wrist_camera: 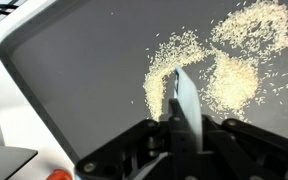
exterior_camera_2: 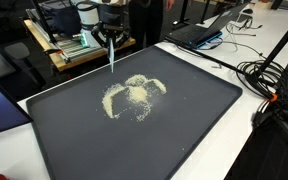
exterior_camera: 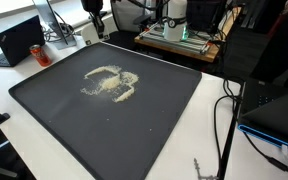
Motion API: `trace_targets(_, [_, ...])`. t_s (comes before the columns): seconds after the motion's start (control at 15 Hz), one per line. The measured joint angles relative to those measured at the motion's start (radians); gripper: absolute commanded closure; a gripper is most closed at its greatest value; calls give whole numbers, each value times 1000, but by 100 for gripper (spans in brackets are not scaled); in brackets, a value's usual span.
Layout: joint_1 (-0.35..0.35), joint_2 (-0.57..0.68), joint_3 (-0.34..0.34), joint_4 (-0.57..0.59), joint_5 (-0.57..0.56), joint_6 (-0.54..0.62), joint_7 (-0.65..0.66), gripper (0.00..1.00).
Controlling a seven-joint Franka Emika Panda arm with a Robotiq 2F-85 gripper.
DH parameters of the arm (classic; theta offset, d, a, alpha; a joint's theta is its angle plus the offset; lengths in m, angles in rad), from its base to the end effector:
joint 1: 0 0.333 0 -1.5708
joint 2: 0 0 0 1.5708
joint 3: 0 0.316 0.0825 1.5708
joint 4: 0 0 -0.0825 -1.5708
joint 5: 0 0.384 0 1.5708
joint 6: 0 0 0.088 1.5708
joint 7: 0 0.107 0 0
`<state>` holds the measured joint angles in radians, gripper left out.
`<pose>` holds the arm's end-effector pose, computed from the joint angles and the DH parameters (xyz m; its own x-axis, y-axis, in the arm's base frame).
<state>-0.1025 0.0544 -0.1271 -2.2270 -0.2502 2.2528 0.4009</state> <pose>0.5145 -0.1271 0.3476 0.8929 -0.4490 0.0353 -0.4467 -0.8729 0.1962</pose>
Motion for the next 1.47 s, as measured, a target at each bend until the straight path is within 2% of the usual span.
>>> trace_targets(0.27, [0, 1, 0, 0, 4, 2, -5, 99])
trace_targets(0.4, [-3, 17, -5, 6, 58, 2, -62, 99])
trace_targets(0.73, [-54, 109, -15, 38, 311, 2, -336, 99])
trace_targets(1.13, [-147, 212, -13, 90, 598, 2, -609, 99])
trace_targets(1.47, [-234, 256, -5, 122, 809, -4, -779, 99])
